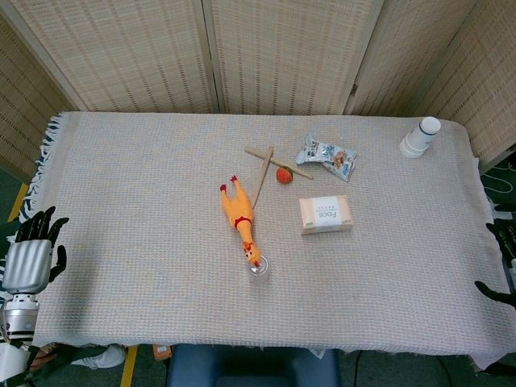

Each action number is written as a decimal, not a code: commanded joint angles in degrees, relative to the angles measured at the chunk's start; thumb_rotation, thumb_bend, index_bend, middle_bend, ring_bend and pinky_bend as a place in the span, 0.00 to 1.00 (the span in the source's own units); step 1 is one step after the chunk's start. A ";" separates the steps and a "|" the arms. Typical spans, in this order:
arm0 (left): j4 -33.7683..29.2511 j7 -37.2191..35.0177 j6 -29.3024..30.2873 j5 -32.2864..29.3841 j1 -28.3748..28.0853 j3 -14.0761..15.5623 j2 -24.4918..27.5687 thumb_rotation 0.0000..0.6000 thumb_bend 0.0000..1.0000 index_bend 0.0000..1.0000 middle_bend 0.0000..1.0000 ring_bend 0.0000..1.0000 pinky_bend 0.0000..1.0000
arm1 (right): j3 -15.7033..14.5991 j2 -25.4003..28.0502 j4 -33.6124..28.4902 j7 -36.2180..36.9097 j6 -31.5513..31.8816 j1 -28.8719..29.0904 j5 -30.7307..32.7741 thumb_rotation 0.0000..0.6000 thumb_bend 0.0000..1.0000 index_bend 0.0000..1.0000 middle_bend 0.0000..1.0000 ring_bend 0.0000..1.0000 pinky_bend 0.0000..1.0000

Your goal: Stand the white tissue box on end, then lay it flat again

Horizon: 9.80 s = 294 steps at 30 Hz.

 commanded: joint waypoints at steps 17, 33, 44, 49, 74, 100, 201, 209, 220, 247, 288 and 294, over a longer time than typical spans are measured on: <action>-4.52 -4.42 -1.04 2.42 0.47 0.95 3.53 1.00 0.63 0.18 0.00 0.00 0.12 | 2.26 4.93 -5.34 5.63 -20.59 13.38 1.05 1.00 0.12 0.02 0.00 0.00 0.00; -5.90 -11.94 0.74 3.11 2.27 0.08 7.33 1.00 0.63 0.18 0.00 0.00 0.12 | 9.89 -18.46 -3.91 -21.54 -38.65 35.22 19.04 1.00 0.12 0.10 0.02 0.00 0.00; -5.61 -14.73 0.65 2.44 2.85 -0.39 8.60 1.00 0.63 0.18 0.00 0.00 0.12 | 11.56 -27.34 3.22 -27.10 -40.07 40.88 28.26 1.00 0.12 0.11 0.02 0.00 0.00; -5.12 -15.56 -0.12 1.88 2.72 -0.56 8.77 1.00 0.63 0.18 0.00 0.00 0.12 | 11.88 -27.72 5.33 -27.59 -40.40 41.78 31.06 1.00 0.12 0.12 0.02 0.00 0.00; -4.85 -15.38 -0.75 0.56 2.76 -0.96 9.07 1.00 0.63 0.17 0.00 0.00 0.12 | 9.23 -31.54 10.47 -31.70 -43.78 46.47 40.65 1.00 0.12 0.23 0.17 0.03 0.00; -4.96 -15.31 -1.12 1.78 2.51 -0.51 8.68 1.00 0.63 0.17 0.00 0.00 0.12 | 10.91 -39.53 26.62 45.57 -19.16 32.10 6.03 1.00 0.13 0.40 0.41 0.17 0.00; -5.63 -12.70 -0.84 1.34 2.26 -0.33 8.09 1.00 0.63 0.17 0.00 0.00 0.13 | -10.25 -27.76 45.32 75.98 -10.22 25.44 -9.54 1.00 0.08 0.00 0.00 0.00 0.00; -5.90 -12.75 -1.29 0.99 2.17 -0.36 8.35 1.00 0.63 0.17 0.00 0.00 0.13 | -3.45 -14.18 18.85 45.33 -2.38 21.64 -3.35 1.00 0.06 0.00 0.00 0.00 0.00; -6.03 -13.32 0.33 1.26 2.80 -0.79 8.64 1.00 0.63 0.17 0.00 0.00 0.13 | -1.95 6.44 -19.19 -0.98 -26.02 29.95 7.31 1.00 0.06 0.00 0.00 0.00 0.00; -6.03 -14.21 0.25 1.34 3.07 -0.83 9.13 1.00 0.63 0.17 0.00 0.00 0.13 | -0.72 1.42 -20.55 -32.14 -41.89 44.13 43.74 1.00 0.06 0.00 0.00 0.00 0.00; -5.21 -14.55 -0.68 0.96 2.75 -0.86 8.91 1.00 0.63 0.17 0.00 0.00 0.13 | -0.42 -3.48 -17.02 -32.82 -39.34 44.77 44.31 1.00 0.09 0.24 0.25 0.04 0.00; -5.31 -14.46 -0.63 1.20 2.71 -0.79 8.86 1.00 0.63 0.17 0.00 0.00 0.13 | -0.06 -3.77 -16.55 -31.94 -38.75 44.01 43.12 1.00 0.20 0.31 0.35 0.12 0.00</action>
